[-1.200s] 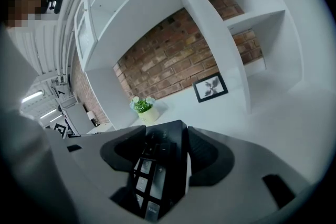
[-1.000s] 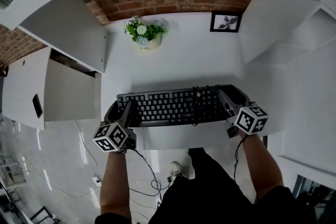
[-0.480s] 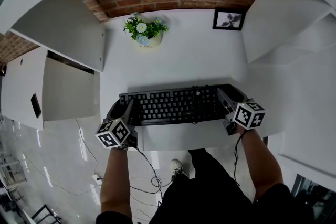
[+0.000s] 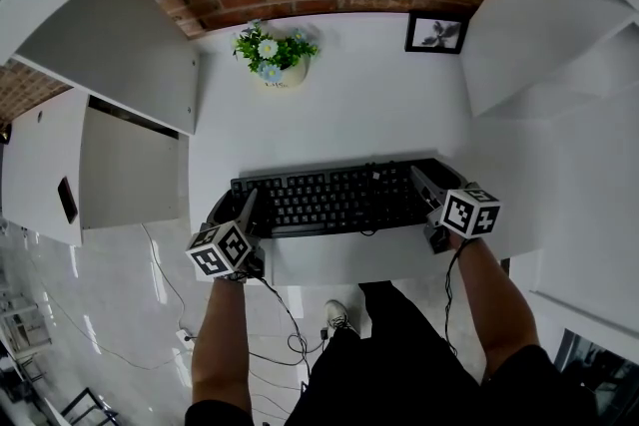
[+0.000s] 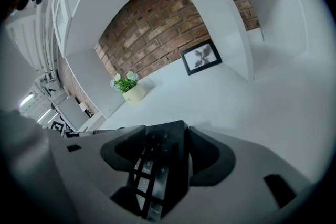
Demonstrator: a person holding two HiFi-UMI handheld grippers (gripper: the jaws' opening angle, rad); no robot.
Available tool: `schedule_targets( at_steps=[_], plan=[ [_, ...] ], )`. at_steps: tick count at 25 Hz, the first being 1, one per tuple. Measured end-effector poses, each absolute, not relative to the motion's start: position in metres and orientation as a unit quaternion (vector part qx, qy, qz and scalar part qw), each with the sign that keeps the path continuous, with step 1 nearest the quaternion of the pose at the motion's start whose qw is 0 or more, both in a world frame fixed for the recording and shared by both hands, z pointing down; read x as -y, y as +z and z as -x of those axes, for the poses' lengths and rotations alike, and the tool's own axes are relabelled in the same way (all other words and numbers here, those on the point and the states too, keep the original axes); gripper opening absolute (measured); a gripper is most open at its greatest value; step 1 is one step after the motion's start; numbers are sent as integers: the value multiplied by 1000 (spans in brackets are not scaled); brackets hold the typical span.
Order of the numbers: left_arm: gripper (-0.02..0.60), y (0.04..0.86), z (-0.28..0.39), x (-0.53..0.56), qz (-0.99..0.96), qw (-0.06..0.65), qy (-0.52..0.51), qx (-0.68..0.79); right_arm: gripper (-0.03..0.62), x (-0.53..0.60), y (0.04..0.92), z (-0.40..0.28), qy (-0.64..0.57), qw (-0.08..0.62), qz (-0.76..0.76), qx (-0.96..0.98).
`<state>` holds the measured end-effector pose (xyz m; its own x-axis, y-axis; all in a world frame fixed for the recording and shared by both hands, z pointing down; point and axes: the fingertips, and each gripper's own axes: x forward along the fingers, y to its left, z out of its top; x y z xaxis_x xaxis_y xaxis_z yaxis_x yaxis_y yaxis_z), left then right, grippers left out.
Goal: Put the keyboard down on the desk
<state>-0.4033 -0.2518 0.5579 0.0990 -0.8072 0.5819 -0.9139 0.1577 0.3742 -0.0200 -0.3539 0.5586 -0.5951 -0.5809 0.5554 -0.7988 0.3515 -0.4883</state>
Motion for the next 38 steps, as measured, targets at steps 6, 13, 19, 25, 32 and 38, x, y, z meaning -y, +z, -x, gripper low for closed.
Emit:
schedule_targets(
  at_steps=[6,13,19,25,32,38],
  plan=[
    [282,561,405,254,-643,360,83,670,262,354,566,22,384,156,-427,803],
    [284,560,405,254,-646,360,85,668,262,353,569,22,386,175,-431,797],
    [284,559,406,252,-647,357,81,669,262,353,571,21,384,183,-437,793],
    [282,535,410,248,-650,307,102,688,262,355,552,11,334,193,-456,802],
    [253,488,406,231,-670,266,75,689,20,346,500,8,272,173,-474,819],
    [34,422,391,200,-695,216,30,685,18,314,432,30,223,121,-448,857]
  ],
)
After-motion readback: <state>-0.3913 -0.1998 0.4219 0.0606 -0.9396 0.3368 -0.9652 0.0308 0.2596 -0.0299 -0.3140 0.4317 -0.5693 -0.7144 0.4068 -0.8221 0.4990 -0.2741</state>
